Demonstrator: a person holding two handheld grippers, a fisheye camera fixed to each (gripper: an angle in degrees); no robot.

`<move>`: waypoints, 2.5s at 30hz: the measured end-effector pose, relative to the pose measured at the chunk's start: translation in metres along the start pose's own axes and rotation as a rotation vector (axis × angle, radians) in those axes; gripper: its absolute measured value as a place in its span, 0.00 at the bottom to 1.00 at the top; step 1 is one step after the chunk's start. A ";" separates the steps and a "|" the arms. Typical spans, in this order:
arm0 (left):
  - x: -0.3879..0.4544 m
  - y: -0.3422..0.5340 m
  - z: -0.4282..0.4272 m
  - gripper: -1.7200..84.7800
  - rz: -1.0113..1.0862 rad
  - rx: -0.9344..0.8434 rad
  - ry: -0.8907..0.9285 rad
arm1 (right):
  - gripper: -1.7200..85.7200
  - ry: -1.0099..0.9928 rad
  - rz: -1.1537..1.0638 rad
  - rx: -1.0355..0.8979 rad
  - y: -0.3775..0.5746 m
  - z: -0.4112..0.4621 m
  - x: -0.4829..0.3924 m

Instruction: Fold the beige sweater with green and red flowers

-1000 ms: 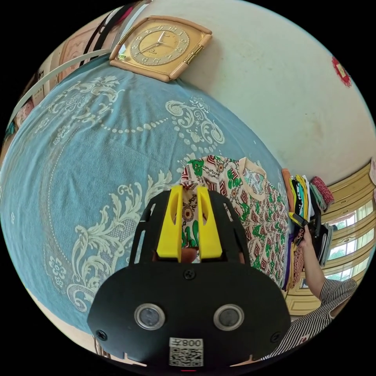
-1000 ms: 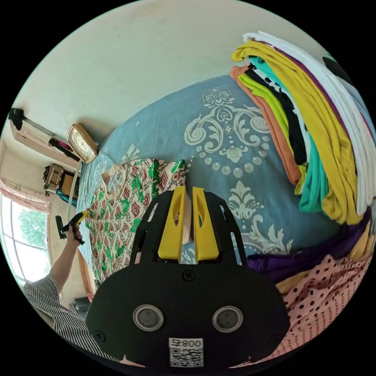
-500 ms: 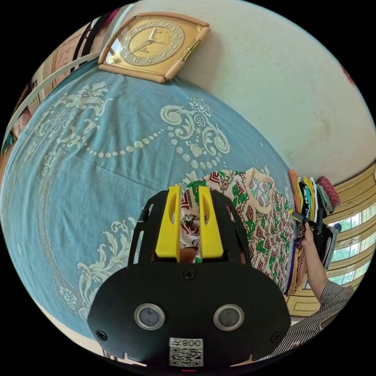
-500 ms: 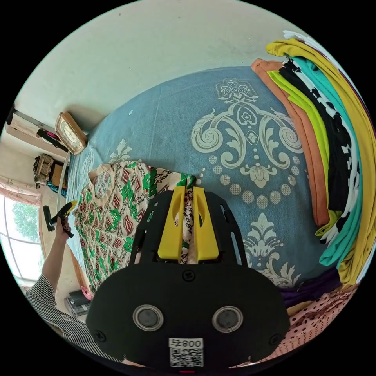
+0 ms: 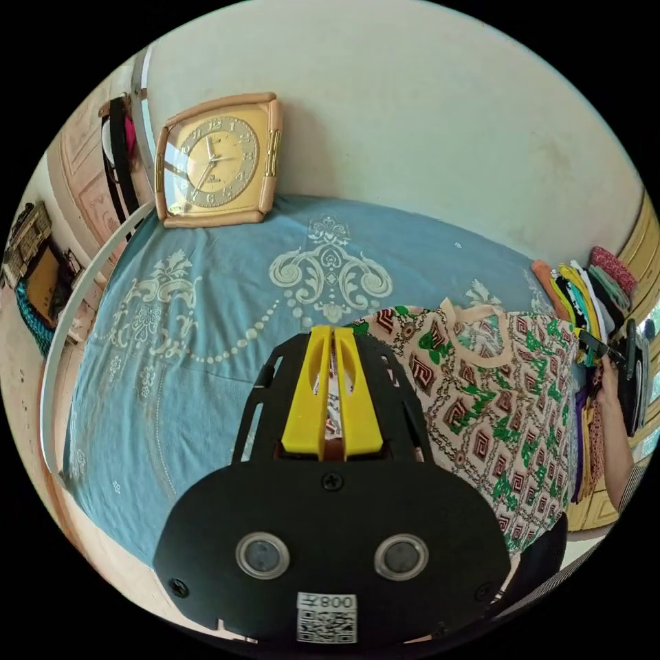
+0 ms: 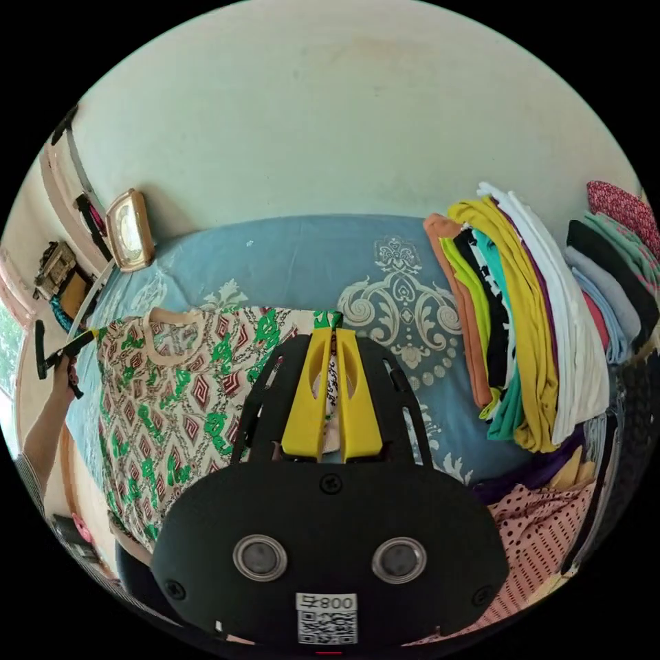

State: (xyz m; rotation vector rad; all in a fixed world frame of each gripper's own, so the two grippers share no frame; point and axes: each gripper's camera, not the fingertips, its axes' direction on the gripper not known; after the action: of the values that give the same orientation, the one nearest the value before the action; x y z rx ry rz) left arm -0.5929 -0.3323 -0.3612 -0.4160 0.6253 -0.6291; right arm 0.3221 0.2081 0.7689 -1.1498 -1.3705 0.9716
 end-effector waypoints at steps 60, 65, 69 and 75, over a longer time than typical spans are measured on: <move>0.200 0.253 0.015 0.02 0.456 0.066 -0.081 | 0.06 -0.280 -0.821 -0.334 0.105 0.448 -0.562; 0.181 0.259 -0.004 0.02 0.379 0.139 -0.138 | 0.03 -0.365 -0.837 -0.192 0.102 0.448 -0.583; 0.139 0.263 -0.022 0.03 0.202 0.186 -0.171 | 0.03 -0.430 -0.885 -0.126 0.094 0.450 -0.616; 0.076 0.278 -0.010 0.06 -0.050 0.069 -0.074 | 0.07 -0.443 -0.932 -0.262 0.090 0.506 -0.674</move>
State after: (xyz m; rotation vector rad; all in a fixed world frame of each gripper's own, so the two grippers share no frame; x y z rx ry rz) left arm -0.4363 -0.1786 -0.5482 -0.3895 0.5222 -0.6776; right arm -0.1778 -0.4115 0.4791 -0.3447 -2.1460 0.3624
